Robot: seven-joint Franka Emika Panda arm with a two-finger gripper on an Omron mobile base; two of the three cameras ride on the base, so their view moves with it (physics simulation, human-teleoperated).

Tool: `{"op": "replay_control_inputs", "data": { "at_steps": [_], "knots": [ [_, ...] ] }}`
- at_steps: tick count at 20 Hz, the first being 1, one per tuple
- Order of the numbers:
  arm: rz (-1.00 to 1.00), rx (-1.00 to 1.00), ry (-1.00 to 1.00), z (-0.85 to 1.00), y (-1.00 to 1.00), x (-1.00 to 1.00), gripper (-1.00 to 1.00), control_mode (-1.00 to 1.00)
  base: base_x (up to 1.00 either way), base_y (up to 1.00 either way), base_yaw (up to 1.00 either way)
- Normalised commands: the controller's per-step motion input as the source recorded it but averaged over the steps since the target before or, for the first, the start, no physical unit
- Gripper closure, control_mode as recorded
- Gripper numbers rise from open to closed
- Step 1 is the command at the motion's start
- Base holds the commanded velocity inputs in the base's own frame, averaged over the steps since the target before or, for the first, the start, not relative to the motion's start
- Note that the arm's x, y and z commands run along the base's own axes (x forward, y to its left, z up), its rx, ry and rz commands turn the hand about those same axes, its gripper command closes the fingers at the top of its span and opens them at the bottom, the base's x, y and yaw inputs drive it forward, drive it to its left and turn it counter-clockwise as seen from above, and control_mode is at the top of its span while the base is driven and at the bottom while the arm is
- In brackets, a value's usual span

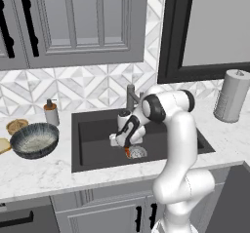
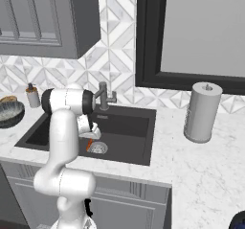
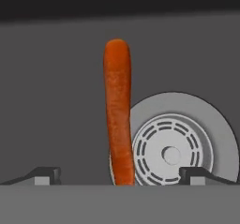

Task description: Pick the carrot from the sink and place it in the bowl. Then pick the bowl and place it in the microwave. Then close the microwave door and press the start button.

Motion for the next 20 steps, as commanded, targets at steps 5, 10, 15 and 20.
{"op": "replay_control_inputs", "data": {
  "at_steps": [5,10,15,20],
  "knots": [
    [0.00,0.00,0.00,-0.38,0.00,0.22,-1.00,-1.00,0.00,0.00,0.00],
    [0.00,0.00,0.00,-0.41,0.00,0.20,-1.00,-1.00,0.00,0.00,0.00],
    [0.00,0.00,-0.02,-0.41,0.00,0.21,-1.00,-1.00,0.00,0.00,0.00],
    [0.00,0.00,0.00,-0.43,0.02,0.08,1.00,-1.00,0.00,0.00,0.00]
  ]
}}
